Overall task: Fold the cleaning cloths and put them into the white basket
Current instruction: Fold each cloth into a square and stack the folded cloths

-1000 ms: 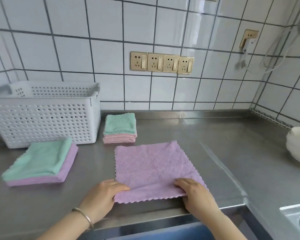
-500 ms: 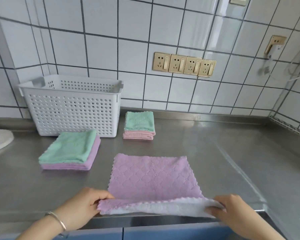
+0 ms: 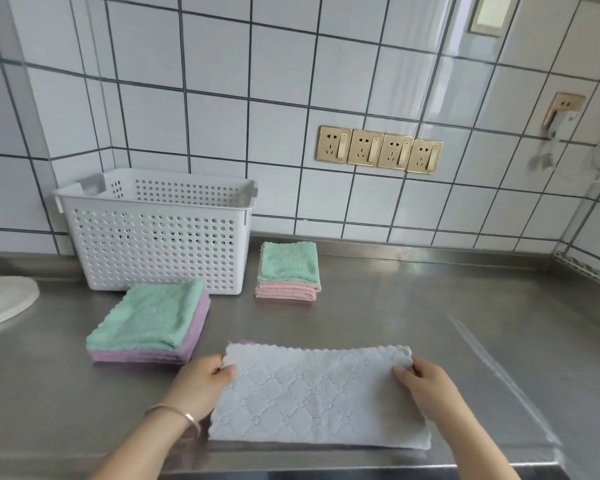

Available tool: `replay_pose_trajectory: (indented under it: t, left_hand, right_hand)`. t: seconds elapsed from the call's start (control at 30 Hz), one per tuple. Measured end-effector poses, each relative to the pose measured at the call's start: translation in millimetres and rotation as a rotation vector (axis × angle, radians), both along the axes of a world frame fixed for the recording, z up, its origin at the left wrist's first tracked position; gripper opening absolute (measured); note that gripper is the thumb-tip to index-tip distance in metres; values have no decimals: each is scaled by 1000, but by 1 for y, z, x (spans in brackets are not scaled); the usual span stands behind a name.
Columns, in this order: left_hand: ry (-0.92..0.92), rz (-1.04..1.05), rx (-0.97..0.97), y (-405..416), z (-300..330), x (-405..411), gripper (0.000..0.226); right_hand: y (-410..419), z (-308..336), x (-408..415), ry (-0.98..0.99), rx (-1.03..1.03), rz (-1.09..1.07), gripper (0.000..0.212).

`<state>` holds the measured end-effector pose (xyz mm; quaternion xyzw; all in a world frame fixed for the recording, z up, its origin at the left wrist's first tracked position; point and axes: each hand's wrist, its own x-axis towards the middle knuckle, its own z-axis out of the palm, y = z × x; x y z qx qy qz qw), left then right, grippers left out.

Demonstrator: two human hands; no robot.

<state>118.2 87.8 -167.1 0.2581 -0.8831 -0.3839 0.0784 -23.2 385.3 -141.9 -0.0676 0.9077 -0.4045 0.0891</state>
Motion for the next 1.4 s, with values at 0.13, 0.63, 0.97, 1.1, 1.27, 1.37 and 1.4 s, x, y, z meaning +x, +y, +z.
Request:
replay_pose_trajectory:
  t: [0.13,0.63,0.97,1.1,1.27,1.37,1.4]
  left_hand:
    - [-42,111,-104,-2,-16,-25,26]
    - [-199,132,-429,4,-13,-47,30]
    - [-157,171,-660,21,5,-37,34]
    - [-17,-11,-784,32,1,-46,51]
    - [-193,-434,-603,71,1,-65,54]
    - [-275,-622,-626,87,0,-68,63]
    - [-299,-655,-621,91,-1,-69,70]
  right_hand:
    - [-26,-17,-9,8,45,-118,20]
    - [-39,-26,-13,78,312,-200,25]
    - [-41,-22,0,180,236,-263,36]
    - [-23,-24,11,268,152,-305,44]
    - [0,-30,33,158,319,-334,37]
    - [3,-29,43,88,392,-290,36]
    - [3,-29,45,82,421,-267,36]
